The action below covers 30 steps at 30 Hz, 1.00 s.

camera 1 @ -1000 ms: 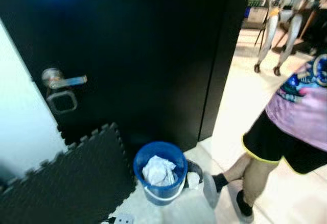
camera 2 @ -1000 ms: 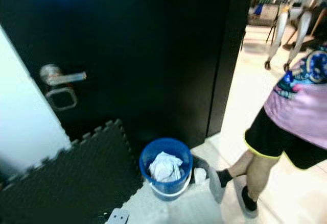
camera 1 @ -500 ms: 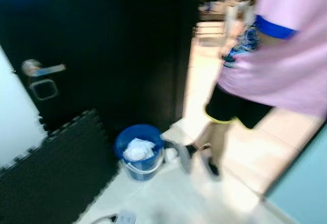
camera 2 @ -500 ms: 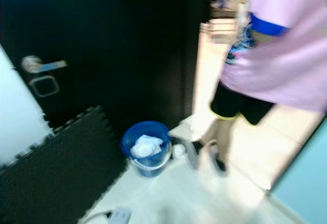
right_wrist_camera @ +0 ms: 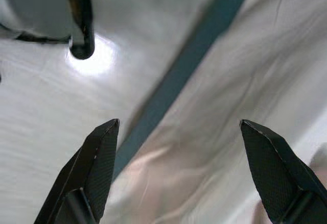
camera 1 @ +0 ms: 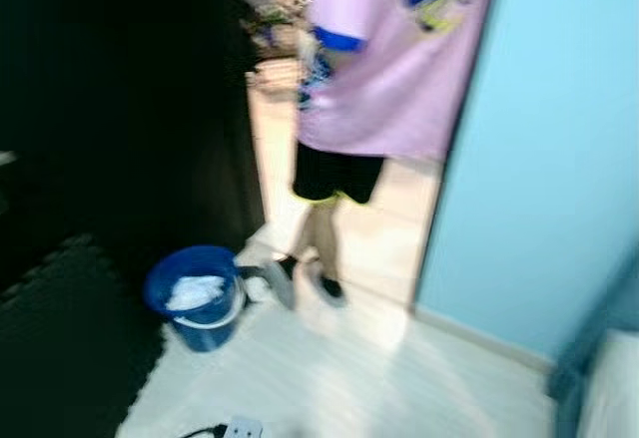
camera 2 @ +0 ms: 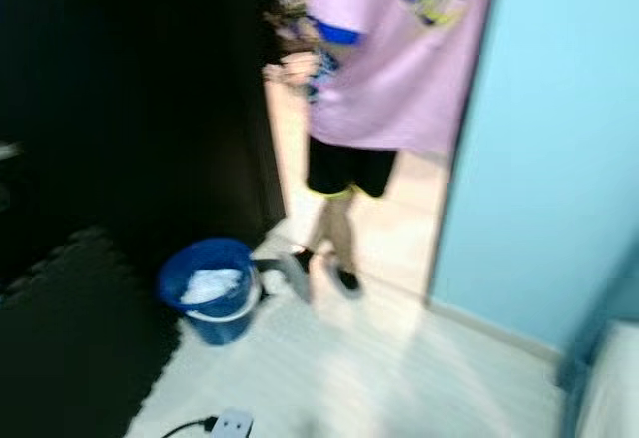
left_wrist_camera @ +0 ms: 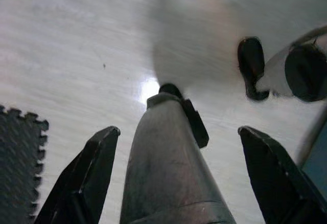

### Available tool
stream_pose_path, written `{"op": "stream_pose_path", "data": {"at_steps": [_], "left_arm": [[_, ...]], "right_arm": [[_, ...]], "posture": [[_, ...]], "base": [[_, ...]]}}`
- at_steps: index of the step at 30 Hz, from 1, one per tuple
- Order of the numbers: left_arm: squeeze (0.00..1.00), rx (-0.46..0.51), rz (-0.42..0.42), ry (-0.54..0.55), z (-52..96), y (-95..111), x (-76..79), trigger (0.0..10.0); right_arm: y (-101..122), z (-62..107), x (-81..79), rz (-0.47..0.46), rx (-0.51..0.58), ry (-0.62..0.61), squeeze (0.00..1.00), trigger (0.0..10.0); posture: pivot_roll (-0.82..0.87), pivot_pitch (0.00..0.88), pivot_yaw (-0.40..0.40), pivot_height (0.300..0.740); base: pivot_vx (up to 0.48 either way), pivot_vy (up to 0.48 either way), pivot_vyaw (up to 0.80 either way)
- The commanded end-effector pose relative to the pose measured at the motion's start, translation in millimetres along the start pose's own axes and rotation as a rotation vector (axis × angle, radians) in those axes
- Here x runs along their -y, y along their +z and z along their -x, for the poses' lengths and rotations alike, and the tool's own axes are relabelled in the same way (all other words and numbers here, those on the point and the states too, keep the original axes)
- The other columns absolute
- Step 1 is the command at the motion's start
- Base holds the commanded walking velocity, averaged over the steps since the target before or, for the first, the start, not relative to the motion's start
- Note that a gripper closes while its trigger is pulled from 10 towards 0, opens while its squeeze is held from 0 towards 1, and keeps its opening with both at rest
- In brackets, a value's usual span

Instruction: Clean up the room

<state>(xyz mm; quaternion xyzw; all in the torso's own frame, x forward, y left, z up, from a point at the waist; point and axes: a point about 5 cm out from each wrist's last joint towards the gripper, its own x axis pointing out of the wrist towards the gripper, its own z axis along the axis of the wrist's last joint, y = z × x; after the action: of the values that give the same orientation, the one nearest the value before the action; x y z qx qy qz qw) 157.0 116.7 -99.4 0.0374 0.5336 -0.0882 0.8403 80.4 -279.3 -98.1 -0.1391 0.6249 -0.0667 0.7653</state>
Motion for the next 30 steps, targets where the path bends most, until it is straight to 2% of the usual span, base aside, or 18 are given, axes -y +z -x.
{"op": "stream_pose_path", "data": {"at_steps": [1, 2, 6, 9, 11, 13, 14, 20, 25, 28, 30], "left_arm": [[0.0, 0.013, -0.025, 0.006, 0.0, 2, 0.3, 10.0], [0.0, 0.013, -0.025, 0.006, 0.0, 2, 0.3, 10.0], [0.0, 0.027, -0.029, 0.015, 0.0, 3, -0.1, 10.0], [0.0, 0.029, -0.028, 0.016, 0.0, 3, -0.3, 10.0], [0.0, 0.046, -0.011, 0.031, 0.2, 6, -5.1, 10.0], [0.0, 0.055, 0.003, 0.041, 0.4, 8, -8.3, 10.0], [0.0, 0.072, 0.029, 0.059, 0.5, 12, -12.6, 10.0], [0.0, 0.091, 0.046, 0.087, 0.7, 16, -15.7, 10.0], [0.0, 0.093, 0.037, 0.128, 1.4, 15, -22.1, 10.0], [0.0, 0.087, 0.019, 0.165, 2.5, 11, -30.2, 10.0], [0.0, 0.096, 0.005, 0.233, 7.5, 16, -63.5, 10.0]], "right_arm": [[30, 0.6, 5.7, -0.028, 0.088, -0.025, 0.0, 10.0], [30, 0.6, 5.7, -0.028, 0.088, -0.025, 0.0, 10.0], [54, 2.3, 6.0, -0.081, 0.145, -0.04, 0.0, 10.0], [58, 2.6, 5.0, -0.093, 0.154, -0.041, 0.0, 10.0], [67, 3.1, -3.2, -0.163, 0.17, -0.019, 0.0, 10.0], [68, 3.0, -8.5, -0.198, 0.167, -0.002, 0.0, 10.0], [68, 2.7, -16.8, -0.237, 0.156, 0.023, 0.0, 10.0], [65, 2.4, -23.3, -0.264, 0.153, 0.042, 0.0, 10.0], [72, 3.5, -11.6, -0.298, 0.196, 0.04, 0.0, 10.0], [72, 4.3, 1.9, -0.318, 0.214, 0.018, 0.0, 10.0], [68, 4.5, 11.0, -0.341, 0.228, 0.007, 0.0, 10.0]], "posture": [[-0.09, 0.0, 0.043, 0.72], [-0.09, 0.0, 0.043, 0.72], [-0.09, 0.0, 0.04, 0.72], [-0.09, 0.0, 0.04, 0.72], [-0.09, 0.0, 0.026, 0.72], [-0.09, 0.0, 0.019, 0.72], [-0.09, 0.0, 0.011, 0.72], [-0.07, 0.0, -0.014, 0.72], [-0.06, 0.0, -0.02, 0.72], [-0.06, 0.0, -0.02, 0.72], [-0.05, 0.0, -0.014, 0.72]], "base": [[0.0, 0.0, -0.7], [0.0, 0.0, -0.7], [0.0, 0.0, -0.7], [0.0, 0.0, -0.7], [0.0, 0.0, -0.7], [0.0, 0.0, -0.71], [0.0, 0.0, -0.7], [0.0, 0.0, -0.7], [0.0, 0.0, -0.7], [0.0, 0.0, -0.7], [0.0, 0.0, -0.7]]}}
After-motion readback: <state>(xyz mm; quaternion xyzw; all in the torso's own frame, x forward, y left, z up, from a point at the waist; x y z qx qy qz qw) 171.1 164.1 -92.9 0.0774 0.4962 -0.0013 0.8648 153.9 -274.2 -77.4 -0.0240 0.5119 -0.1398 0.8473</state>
